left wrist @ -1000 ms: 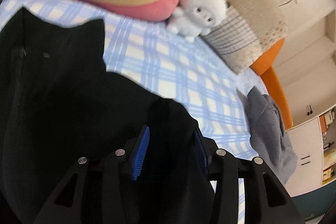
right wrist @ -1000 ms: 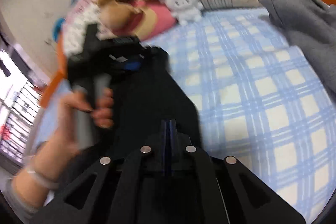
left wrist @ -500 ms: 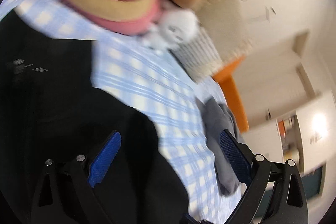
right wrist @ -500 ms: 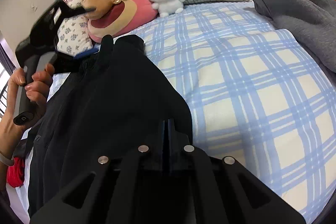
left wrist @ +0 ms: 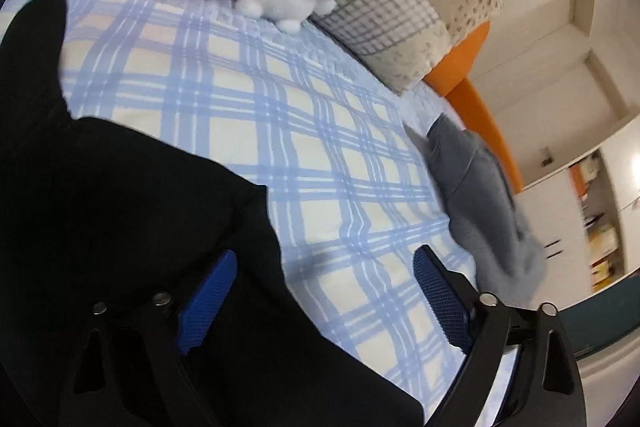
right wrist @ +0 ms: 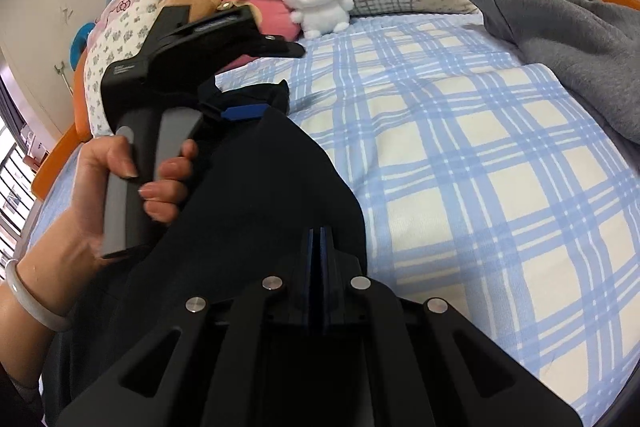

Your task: Fold large clothes

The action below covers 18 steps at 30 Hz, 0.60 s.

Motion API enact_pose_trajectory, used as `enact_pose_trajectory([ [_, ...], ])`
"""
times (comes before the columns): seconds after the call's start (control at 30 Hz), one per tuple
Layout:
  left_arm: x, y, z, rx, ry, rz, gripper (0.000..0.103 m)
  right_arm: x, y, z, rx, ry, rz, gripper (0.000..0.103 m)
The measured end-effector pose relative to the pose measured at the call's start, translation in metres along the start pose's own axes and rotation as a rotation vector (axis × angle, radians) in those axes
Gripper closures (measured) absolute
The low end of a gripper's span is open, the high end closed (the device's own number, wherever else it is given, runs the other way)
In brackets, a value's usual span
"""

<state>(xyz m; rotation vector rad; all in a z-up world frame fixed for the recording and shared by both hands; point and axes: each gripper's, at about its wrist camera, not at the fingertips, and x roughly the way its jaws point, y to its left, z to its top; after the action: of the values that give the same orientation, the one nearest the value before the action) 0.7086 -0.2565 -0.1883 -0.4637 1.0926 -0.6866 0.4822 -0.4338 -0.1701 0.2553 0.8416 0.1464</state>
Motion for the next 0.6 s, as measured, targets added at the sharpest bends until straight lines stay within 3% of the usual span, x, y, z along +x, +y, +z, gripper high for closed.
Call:
enact_pose_trajectory([
  [0.03,-0.002,-0.004,-0.001,0.0,0.005,0.01,0.01,0.0,0.001,0.0,-0.005,0.001,-0.005,0.1],
  [0.17,-0.039,-0.016,-0.01,-0.068,-0.036,-0.085,0.01,-0.01,0.003,0.004,-0.038,0.021,0.012,0.097],
  [0.2,-0.054,-0.023,-0.015,-0.071,-0.034,-0.131,0.01,-0.025,0.002,0.003,-0.035,0.013,0.039,0.094],
  [0.27,-0.088,-0.044,-0.031,-0.001,-0.036,-0.141,0.009,-0.063,0.003,-0.006,-0.041,-0.023,0.089,0.094],
  [0.43,-0.137,-0.086,-0.112,0.194,0.079,-0.212,0.009,-0.149,0.027,-0.07,-0.165,0.029,0.156,0.094],
  [0.6,-0.13,-0.065,-0.186,0.172,0.197,-0.196,0.009,-0.171,0.063,-0.148,-0.274,0.158,0.222,0.095],
])
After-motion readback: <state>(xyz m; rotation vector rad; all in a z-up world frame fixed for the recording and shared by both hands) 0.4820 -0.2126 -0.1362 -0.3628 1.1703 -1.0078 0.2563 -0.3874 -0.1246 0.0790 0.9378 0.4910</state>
